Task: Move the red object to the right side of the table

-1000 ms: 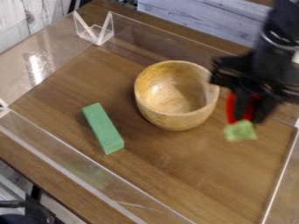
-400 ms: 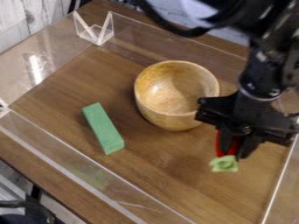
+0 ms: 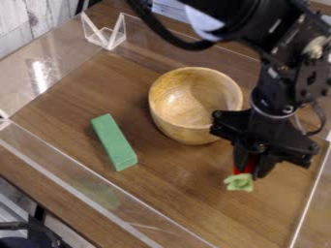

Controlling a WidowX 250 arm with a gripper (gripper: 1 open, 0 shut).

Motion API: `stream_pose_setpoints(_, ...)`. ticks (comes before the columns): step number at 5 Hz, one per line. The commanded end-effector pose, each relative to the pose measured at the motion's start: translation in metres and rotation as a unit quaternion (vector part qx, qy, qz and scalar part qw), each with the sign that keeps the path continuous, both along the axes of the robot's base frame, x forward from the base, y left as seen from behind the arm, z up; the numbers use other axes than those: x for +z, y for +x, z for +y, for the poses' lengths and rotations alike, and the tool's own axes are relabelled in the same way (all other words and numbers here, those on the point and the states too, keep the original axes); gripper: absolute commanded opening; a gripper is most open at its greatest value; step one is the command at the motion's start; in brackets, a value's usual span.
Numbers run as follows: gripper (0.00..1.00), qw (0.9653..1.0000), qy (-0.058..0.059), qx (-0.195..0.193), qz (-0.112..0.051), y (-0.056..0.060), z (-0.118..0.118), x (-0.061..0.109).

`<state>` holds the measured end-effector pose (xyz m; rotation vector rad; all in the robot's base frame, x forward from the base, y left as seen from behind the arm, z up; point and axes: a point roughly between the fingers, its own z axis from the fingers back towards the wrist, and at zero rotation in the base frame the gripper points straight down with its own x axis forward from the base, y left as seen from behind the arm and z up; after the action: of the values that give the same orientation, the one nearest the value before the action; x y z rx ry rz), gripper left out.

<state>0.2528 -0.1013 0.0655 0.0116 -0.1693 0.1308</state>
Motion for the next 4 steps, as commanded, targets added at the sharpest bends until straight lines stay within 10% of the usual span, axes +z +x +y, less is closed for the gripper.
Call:
stream_pose_setpoints(1, 0.00, 0.9999, -0.005, 0.002, -0.009, -0.003, -0.008, 0.007)
stream_pose_setpoints(2, 1.00, 1.0000, 0.000, -0.001, -0.003, -0.009, -0.017, 0.010)
stream_pose_setpoints(3, 0.00, 0.9971, 0.002, -0.076, 0.002, -0.011, -0.011, 0.005)
stream_pose_setpoints(4, 0.00, 0.9872, 0.011, -0.159, 0.001, -0.007, -0.003, 0.003)
